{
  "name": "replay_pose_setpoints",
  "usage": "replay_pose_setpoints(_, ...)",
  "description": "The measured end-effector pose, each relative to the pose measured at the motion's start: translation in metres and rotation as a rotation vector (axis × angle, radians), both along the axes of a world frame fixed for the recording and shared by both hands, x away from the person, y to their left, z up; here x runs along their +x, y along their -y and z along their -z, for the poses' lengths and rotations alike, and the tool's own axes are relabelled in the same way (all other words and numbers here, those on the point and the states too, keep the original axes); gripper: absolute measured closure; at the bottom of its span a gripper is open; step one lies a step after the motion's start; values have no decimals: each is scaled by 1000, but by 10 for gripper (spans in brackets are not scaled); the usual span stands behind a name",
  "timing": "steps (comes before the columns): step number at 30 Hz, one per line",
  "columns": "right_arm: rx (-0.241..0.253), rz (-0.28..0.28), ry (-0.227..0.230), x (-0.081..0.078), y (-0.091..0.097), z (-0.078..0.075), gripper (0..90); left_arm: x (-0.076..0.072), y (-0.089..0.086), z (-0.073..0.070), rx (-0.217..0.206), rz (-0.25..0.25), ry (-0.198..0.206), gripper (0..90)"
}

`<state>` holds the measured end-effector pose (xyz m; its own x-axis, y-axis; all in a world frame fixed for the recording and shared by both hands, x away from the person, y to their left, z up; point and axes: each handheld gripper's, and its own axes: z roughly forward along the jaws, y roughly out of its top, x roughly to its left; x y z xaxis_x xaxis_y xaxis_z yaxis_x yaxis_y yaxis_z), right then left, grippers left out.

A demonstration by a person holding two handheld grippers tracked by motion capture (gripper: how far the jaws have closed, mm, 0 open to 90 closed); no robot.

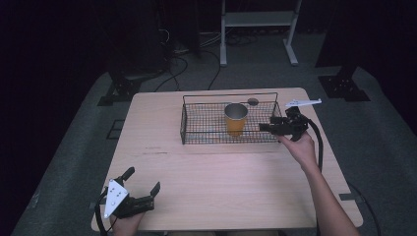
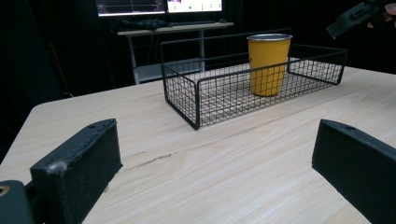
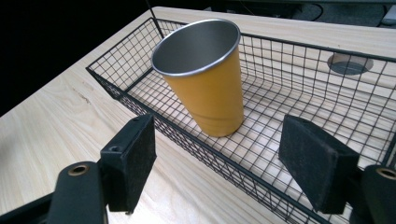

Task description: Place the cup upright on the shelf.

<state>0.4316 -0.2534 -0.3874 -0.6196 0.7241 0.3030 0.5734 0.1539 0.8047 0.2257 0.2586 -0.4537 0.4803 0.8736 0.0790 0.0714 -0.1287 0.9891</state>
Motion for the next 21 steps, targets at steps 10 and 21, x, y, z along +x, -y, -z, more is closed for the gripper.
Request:
replay_pose_setpoints(10,-7,1,-9,-5,5,7,255,0,0,0,-1,0,-1,1)
replay_pose_setpoints(21,-10,4,-22,-11,11,14,246,0,1,0,1,0,0,1)
